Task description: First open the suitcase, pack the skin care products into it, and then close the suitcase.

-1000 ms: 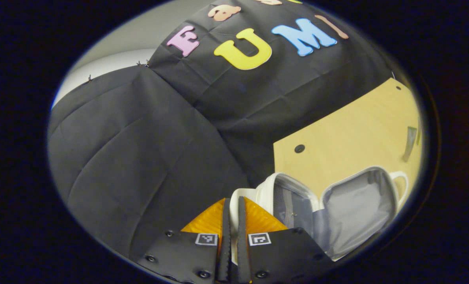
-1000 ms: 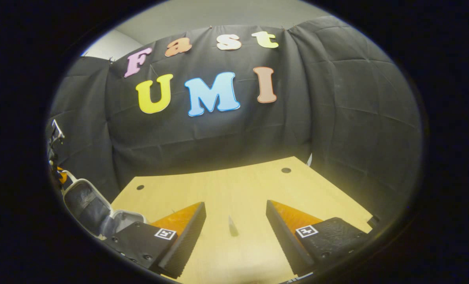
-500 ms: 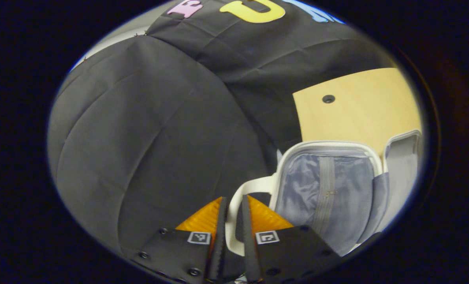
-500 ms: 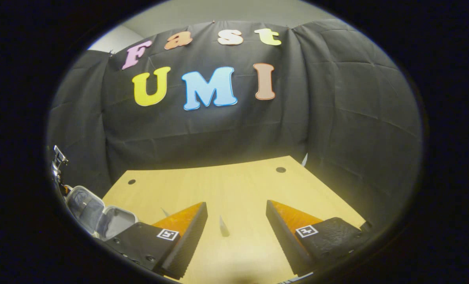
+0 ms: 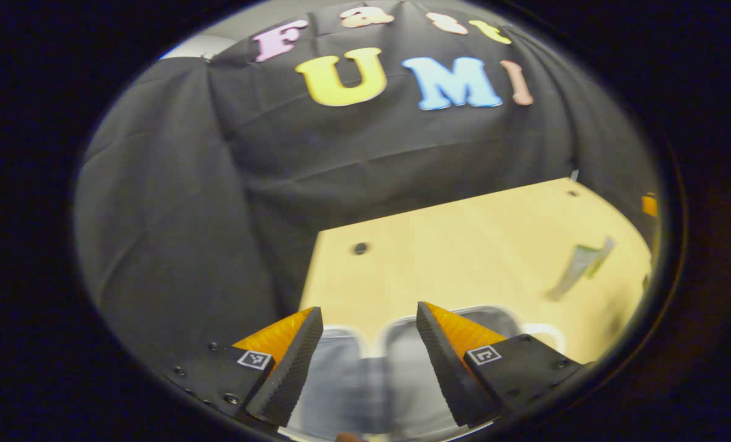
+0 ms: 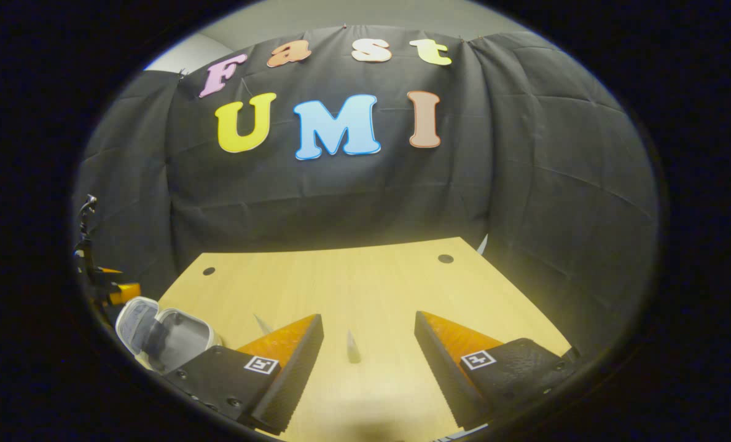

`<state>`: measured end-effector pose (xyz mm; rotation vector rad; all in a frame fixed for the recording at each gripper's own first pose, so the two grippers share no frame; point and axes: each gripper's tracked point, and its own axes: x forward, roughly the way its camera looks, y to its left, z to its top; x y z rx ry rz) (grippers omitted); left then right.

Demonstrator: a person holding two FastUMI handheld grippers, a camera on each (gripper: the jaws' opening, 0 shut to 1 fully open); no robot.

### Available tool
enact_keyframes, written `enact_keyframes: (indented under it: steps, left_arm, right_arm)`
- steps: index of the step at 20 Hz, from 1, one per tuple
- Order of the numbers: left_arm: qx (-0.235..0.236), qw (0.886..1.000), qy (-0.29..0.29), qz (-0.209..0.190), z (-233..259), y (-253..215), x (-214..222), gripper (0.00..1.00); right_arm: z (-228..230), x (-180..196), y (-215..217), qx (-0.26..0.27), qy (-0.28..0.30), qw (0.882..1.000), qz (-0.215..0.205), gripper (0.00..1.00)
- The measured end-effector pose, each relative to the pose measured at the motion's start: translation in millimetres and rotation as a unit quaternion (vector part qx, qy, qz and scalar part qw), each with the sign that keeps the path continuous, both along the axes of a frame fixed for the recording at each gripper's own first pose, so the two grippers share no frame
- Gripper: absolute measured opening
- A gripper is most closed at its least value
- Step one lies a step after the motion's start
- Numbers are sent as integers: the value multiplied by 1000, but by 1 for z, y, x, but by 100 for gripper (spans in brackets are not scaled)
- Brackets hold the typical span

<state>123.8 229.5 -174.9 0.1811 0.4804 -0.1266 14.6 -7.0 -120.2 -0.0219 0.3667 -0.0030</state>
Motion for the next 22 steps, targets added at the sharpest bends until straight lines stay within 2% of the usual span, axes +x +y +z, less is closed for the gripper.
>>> enact_keyframes:
  steps: [2,4,6,7,8,15,17,18,19,21,22]
  left_arm:
    - [-47,994,41,-89,-31,-92,2,99]
    - [-63,983,86,-148,-59,-155,3,99]
    - [-52,978,100,-175,-91,-194,7,100]
    - [-42,978,101,-180,-105,-213,16,97]
    - [-36,978,101,-181,-116,-229,23,100]
    - [-51,987,89,-126,-138,-277,76,100]
    - [-34,993,71,-84,-143,-274,93,99]
    - [-41,994,69,-71,-144,-275,95,100]
    - [-42,996,60,-43,-143,-270,97,87]
    - [-44,997,54,-19,-147,-266,100,62]
    - [-42,998,52,-11,-147,-264,100,59]
  right_arm:
    - [1,-3,-11,-4,2,1000,-9,91]
    - [2,-9,-26,-8,3,1000,-23,92]
    - [2,-15,-46,-13,6,999,-42,91]
    - [0,-19,-56,-13,8,998,-53,91]
    - [-1,-23,-66,-13,11,998,-63,91]
    - [-11,-38,-112,-12,35,993,-115,91]
    - [-13,-39,-116,-5,44,992,-118,92]
    - [-15,-39,-116,-4,50,992,-115,92]
    - [-20,-40,-115,-3,54,992,-113,92]
    - [-23,-40,-114,-6,60,993,-104,92]
    - [-24,-40,-112,-10,63,993,-98,92]
